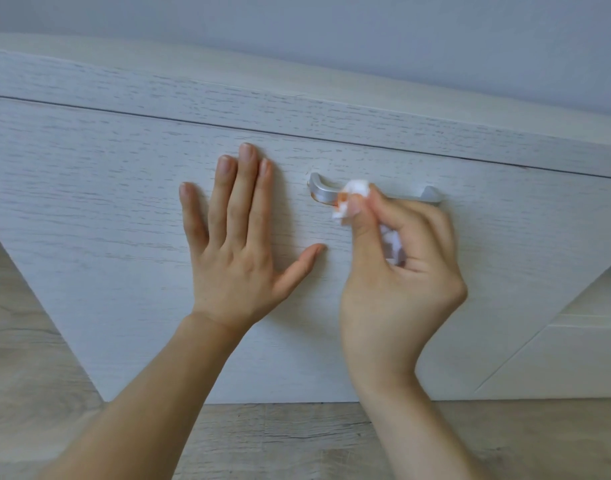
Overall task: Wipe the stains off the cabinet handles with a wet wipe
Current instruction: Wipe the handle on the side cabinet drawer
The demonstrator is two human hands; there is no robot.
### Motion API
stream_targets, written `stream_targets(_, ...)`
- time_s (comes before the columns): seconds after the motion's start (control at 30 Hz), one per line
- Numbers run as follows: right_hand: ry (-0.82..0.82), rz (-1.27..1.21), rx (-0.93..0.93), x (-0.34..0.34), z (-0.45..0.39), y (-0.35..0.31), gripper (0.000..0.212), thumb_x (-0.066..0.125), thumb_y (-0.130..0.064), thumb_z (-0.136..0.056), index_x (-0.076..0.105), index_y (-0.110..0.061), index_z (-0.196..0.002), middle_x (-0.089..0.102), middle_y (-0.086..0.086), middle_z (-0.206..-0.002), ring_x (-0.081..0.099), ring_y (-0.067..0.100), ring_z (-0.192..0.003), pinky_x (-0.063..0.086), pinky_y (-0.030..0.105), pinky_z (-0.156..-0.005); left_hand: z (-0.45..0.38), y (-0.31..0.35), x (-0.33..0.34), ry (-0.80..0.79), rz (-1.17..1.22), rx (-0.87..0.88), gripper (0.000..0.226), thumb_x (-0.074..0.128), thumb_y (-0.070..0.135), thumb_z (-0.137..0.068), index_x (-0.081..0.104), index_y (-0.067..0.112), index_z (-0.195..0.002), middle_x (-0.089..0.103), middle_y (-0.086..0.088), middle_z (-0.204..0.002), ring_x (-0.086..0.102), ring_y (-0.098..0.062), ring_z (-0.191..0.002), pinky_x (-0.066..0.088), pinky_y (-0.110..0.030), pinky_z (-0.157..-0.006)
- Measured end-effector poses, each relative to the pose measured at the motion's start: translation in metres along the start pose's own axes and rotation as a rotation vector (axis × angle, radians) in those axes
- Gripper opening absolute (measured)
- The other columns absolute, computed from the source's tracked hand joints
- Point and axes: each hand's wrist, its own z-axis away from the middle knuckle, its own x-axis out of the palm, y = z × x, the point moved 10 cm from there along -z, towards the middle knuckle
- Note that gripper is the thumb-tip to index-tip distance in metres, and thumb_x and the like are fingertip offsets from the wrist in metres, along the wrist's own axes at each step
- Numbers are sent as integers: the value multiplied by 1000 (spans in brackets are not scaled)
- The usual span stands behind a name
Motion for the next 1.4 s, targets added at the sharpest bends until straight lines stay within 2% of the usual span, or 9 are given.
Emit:
stream_targets(0.1,-57,-9,-16,7,2,-6,6,71,-5,-81,72,-6,-87,62,-1,-81,58,-2,-75,44,9,-73,0,1,-1,2,-4,0,88,48,62,-88,20,2,-145,21,-12,-150,-4,-13,-145,-1,-47,-116)
stream_targets(0.3,59,13,31,-11,0,2,19,68,-7,-84,64,-13,-101,52,-10,-86,53,-10,-77,41,8,-73,-1,1,-2,-9,11,-1,90,52,63,-86,20,2,-145,22,-12,-149,-5,-12,-145,-3,-45,-116)
stream_targets(0.43,49,48,-34,-5,1,-2,18,66,-6,-86,67,-3,-104,49,-5,-88,52,-6,-81,46,12,-75,-1,2,-3,3,16,11,90,53,62,-85,20,3,-144,22,-7,-151,3,-20,-146,-2,-46,-116)
stream_targets(0.53,32,165,-123,-4,0,-11,20,71,-11,-83,69,3,-97,48,2,-89,47,-13,-84,39,4,-78,-1,2,-3,13,25,3,88,51,62,-86,21,3,-144,25,-10,-150,-1,-15,-146,-2,-46,-116)
stream_targets(0.7,-29,229,-242,9,7,-26,15,72,-3,-81,71,3,-95,57,6,-82,55,8,-76,41,5,-78,1,2,-2,30,18,6,85,45,61,-89,22,2,-145,24,-9,-150,-2,-14,-145,2,-48,-116)
stream_targets(1.07,-23,186,-200,6,9,-25,16,74,-3,-80,71,-1,-95,51,0,-80,48,1,-71,39,3,-73,1,0,-2,36,49,9,85,51,60,-87,22,6,-146,24,-9,-150,2,-13,-145,2,-46,-117)
stream_targets(1.2,-49,236,-273,15,13,-34,12,74,1,-79,71,2,-91,49,1,-79,49,5,-70,37,0,-76,5,-3,-4,74,53,18,83,53,58,-87,25,4,-144,26,-10,-149,8,-14,-146,7,-46,-117)
stream_targets(1.27,-57,263,-309,24,12,-40,6,74,1,-79,71,2,-85,51,3,-76,53,10,-70,39,3,-75,7,-4,-5,93,57,13,80,50,57,-89,27,4,-143,27,-10,-149,9,-14,-145,8,-47,-116)
stream_targets(1.4,-55,311,-330,28,7,-42,7,73,-3,-82,70,-1,-77,59,11,-72,60,22,-64,48,21,-63,7,-4,-4,87,68,-2,77,45,56,-91,26,3,-144,26,-10,-148,7,-13,-145,6,-46,-117)
